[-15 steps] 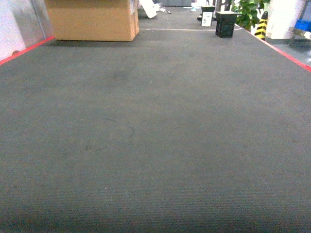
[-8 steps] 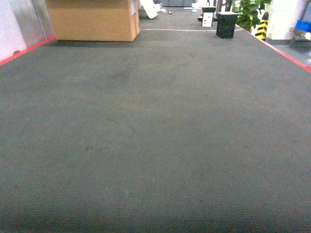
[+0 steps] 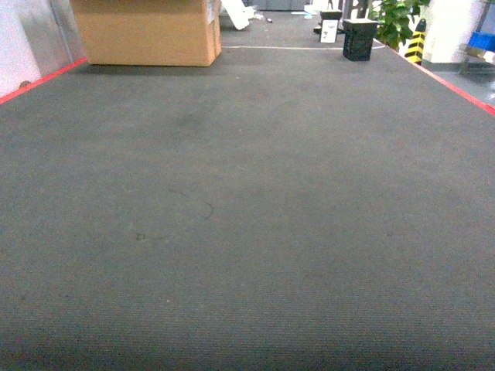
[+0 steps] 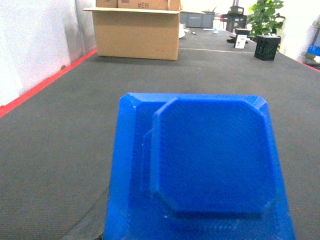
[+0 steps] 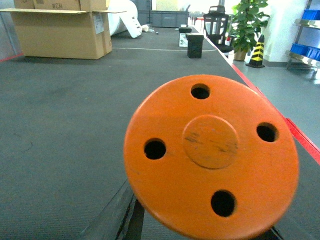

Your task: Sort blue parts and orange caps into right shelf containers

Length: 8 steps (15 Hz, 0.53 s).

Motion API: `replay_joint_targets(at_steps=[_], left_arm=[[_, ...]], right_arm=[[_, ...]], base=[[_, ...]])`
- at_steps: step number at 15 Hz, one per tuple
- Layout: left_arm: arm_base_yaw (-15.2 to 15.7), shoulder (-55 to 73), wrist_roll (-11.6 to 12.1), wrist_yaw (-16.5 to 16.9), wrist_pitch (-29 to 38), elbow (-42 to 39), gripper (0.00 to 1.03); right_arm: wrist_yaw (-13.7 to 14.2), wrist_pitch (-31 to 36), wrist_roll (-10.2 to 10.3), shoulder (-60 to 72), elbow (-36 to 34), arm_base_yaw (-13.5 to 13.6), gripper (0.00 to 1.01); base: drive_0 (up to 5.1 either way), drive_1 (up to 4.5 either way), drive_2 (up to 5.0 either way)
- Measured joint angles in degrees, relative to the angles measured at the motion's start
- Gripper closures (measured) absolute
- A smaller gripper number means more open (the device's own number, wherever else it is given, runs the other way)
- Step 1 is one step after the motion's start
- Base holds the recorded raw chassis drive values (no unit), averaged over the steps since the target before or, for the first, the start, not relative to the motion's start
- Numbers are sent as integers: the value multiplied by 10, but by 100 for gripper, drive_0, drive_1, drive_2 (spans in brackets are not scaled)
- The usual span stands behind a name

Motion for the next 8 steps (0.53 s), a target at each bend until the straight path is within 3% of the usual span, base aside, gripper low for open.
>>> replay_joint_targets(at_steps=[2,8], left_arm=[[0,0,0,0,0,0,60],[1,0,0,0,0,0,60]], right_arm=[[0,0,0,0,0,0,60],[0,0,0,0,0,0,60]], base=[[0,0,0],[-164,-164,-164]])
